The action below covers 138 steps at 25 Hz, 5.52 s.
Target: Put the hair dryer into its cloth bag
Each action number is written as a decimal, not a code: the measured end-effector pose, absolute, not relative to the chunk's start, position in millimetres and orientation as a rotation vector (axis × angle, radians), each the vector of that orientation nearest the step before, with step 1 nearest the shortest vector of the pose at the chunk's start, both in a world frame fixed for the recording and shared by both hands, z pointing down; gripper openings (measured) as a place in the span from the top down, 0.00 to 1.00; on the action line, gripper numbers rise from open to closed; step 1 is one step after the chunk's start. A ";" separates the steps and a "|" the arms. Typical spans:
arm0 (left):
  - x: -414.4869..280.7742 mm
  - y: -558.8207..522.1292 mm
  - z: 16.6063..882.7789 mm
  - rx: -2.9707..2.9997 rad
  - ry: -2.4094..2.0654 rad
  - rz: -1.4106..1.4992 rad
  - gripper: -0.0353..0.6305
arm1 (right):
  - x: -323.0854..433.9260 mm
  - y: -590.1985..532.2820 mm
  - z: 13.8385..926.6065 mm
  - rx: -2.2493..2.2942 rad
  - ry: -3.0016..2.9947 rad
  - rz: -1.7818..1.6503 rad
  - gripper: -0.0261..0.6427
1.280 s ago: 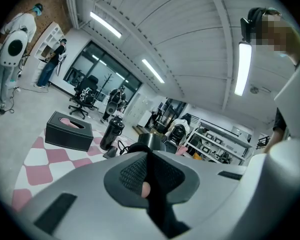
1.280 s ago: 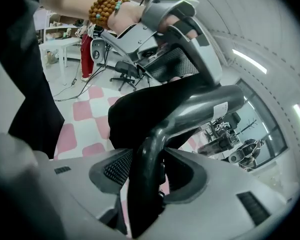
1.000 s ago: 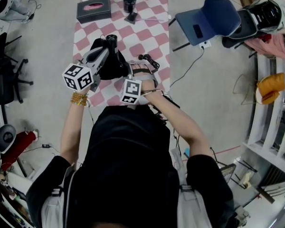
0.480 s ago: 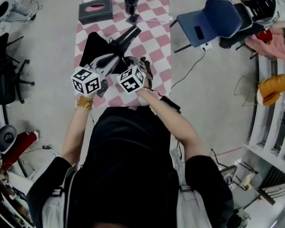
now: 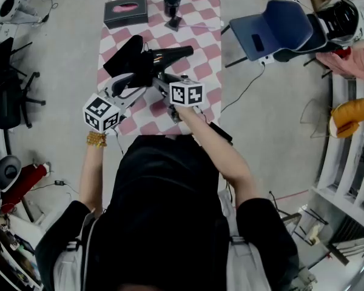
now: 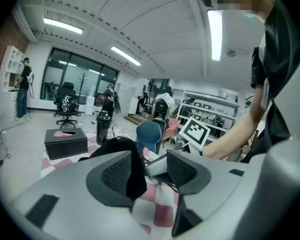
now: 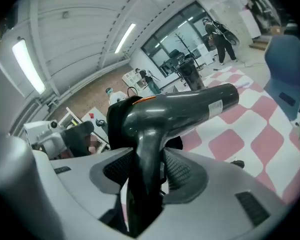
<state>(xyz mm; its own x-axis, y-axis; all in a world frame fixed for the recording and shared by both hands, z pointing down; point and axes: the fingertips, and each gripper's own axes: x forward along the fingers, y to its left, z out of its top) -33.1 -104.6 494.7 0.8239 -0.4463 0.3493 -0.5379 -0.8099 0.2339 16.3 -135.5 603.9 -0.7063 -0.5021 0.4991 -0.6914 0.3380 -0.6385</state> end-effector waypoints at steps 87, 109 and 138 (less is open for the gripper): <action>-48.2 -121.7 521.8 2.425 -0.810 0.236 0.74 | 23.0 -82.8 601.9 0.907 -2.279 0.439 0.67; -53.6 -108.9 514.1 2.501 -0.545 0.222 0.90 | 67.9 -50.9 606.5 0.689 -2.286 0.116 0.67; 39.8 -22.1 509.9 2.873 -0.081 0.747 0.90 | 89.6 77.6 638.8 -0.508 -2.013 -0.233 0.67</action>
<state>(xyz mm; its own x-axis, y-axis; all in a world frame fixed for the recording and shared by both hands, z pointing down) 39.8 -22.1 509.9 0.8729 -0.0095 0.4879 -0.0955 -0.9838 0.1518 89.6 77.6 638.8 -0.4070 0.2536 0.8775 0.4473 0.8929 -0.0506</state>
